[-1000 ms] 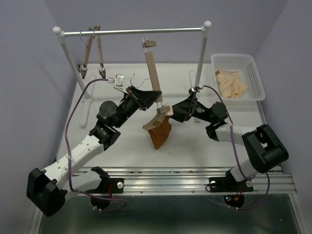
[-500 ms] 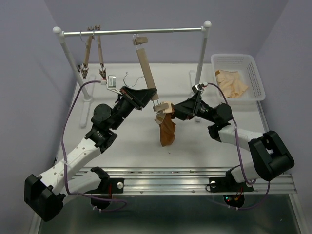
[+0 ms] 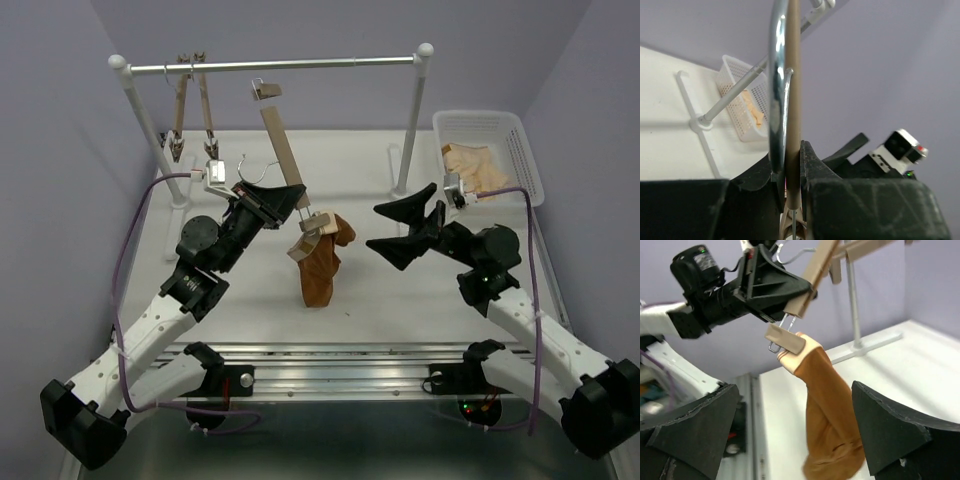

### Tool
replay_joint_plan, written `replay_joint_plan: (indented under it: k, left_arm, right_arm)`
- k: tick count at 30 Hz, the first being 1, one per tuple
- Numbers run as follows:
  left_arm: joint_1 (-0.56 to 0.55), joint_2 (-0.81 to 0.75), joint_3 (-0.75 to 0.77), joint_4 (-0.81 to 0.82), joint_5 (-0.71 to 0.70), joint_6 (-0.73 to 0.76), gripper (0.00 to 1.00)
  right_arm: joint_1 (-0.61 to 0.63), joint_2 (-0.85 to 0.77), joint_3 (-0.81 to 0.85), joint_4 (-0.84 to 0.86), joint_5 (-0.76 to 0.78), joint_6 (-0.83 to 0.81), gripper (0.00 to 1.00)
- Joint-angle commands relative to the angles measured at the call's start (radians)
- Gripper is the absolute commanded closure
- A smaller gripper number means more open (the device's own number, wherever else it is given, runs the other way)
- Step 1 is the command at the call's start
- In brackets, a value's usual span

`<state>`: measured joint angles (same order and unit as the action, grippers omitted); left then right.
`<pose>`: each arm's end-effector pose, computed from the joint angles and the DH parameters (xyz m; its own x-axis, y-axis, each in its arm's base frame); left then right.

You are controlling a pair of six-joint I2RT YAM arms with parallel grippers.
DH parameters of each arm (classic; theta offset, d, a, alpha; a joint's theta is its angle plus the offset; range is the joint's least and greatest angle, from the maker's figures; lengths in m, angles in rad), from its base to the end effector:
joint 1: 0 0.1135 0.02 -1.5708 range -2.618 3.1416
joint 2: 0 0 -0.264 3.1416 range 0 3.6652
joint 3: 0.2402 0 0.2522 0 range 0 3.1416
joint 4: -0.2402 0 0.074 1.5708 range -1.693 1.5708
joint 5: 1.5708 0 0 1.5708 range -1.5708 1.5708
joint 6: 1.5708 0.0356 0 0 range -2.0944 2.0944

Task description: Remove the underwear clipped to the hanger

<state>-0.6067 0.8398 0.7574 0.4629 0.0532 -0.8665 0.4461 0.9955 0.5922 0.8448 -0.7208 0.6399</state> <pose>0.1587 -0.1125 0.3904 -0.2672 -0.7408 -0.6162 0.6274 0.3516 -0.6948 0.1850 0.1145 0.3371 -0.2058 0.3989 -0.8936 -0.9220 0.2271 0.3136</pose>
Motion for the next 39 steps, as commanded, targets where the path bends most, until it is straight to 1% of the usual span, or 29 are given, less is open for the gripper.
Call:
replay_joint_plan:
  k: [1,2,3,5,6,7,8,10,11,13,14,15,16,17,19,20,22,24,26,27,29,33,36,38,39]
  left_arm:
    - [0.013,-0.021,0.085,-0.022,0.006,0.040,1.00]
    - [0.015,-0.019,0.097,-0.026,0.019,0.041,1.00]
    - [0.015,-0.013,0.102,-0.026,0.026,0.040,1.00]
    - [0.016,-0.008,0.111,-0.030,0.042,0.038,1.00]
    - [0.016,-0.004,0.117,-0.030,0.054,0.038,1.00]
    - [0.016,-0.001,0.120,-0.030,0.054,0.038,1.00]
    - [0.015,0.002,0.123,-0.030,0.066,0.035,1.00]
    - [0.016,0.011,0.132,-0.029,0.082,0.038,1.00]
    - [0.016,0.015,0.137,-0.030,0.100,0.041,1.00]
    - [0.018,0.027,0.138,-0.027,0.115,0.043,1.00]
    - [0.016,0.028,0.137,-0.026,0.128,0.043,1.00]
    - [0.018,0.031,0.134,-0.017,0.137,0.046,1.00]
    - [0.016,0.031,0.129,-0.001,0.146,0.044,1.00]
    - [0.016,0.030,0.123,0.008,0.154,0.046,1.00]
    - [0.016,0.033,0.122,0.025,0.174,0.052,1.00]
    - [0.018,0.035,0.128,0.028,0.186,0.057,1.00]
    - [0.018,0.050,0.137,0.036,0.227,0.063,1.00]
    - [0.018,0.059,0.140,0.040,0.252,0.064,1.00]
    - [0.018,0.062,0.141,0.045,0.257,0.067,1.00]
    - [0.019,0.064,0.140,0.043,0.258,0.069,1.00]
    - [0.019,0.065,0.137,0.045,0.260,0.069,1.00]
    - [0.018,0.067,0.128,0.059,0.263,0.064,1.00]
    - [0.019,0.067,0.122,0.060,0.241,0.061,1.00]
    - [0.018,0.070,0.120,0.065,0.229,0.060,1.00]
    - [0.019,0.073,0.120,0.065,0.228,0.058,1.00]
  right_arm:
    - [0.005,-0.069,0.018,-0.179,-0.062,-0.433,0.00]
    - [0.005,-0.057,0.032,-0.200,-0.086,-0.468,0.00]
    - [0.005,-0.040,0.065,-0.214,-0.103,-0.467,0.00]
    - [0.005,0.037,0.107,-0.211,-0.205,-0.462,0.00]
    - [0.005,0.063,0.139,-0.179,-0.259,-0.448,0.00]
    - [0.005,0.087,0.150,-0.147,-0.259,-0.431,0.00]
    - [0.005,0.109,0.158,-0.116,-0.300,-0.421,0.00]
    - [0.005,0.153,0.169,-0.027,-0.298,-0.387,0.00]
    - [0.005,0.167,0.175,0.009,-0.289,-0.311,0.00]
    - [0.005,0.212,0.187,0.127,-0.302,-0.209,0.00]
    - [0.005,0.228,0.195,0.185,-0.321,-0.069,0.00]
    - [0.005,0.267,0.195,0.317,-0.333,0.008,0.00]
    - [0.005,0.284,0.196,0.368,-0.338,0.076,0.00]
    - [0.005,0.301,0.198,0.470,-0.342,0.199,0.00]
    - [0.005,0.353,0.189,0.613,-0.380,0.300,0.00]
    - [0.005,0.370,0.178,0.736,-0.381,0.367,0.00]
    - [0.005,0.412,0.185,0.784,-0.394,0.398,0.00]
    - [0.005,0.443,0.215,0.844,-0.402,0.464,0.00]
    - [0.005,0.486,0.236,0.891,-0.414,0.521,0.00]
    - [0.005,0.502,0.245,0.969,-0.416,0.603,0.00]
    - [0.005,0.517,0.270,0.970,-0.407,0.645,0.00]
    - [0.014,0.519,0.268,0.970,-0.359,0.681,0.00]
    - [0.023,0.525,0.290,0.970,-0.368,0.724,0.04]
    - [0.034,0.523,0.297,0.970,-0.381,0.742,0.11]
    - [0.034,0.525,0.301,0.970,-0.388,0.750,0.13]
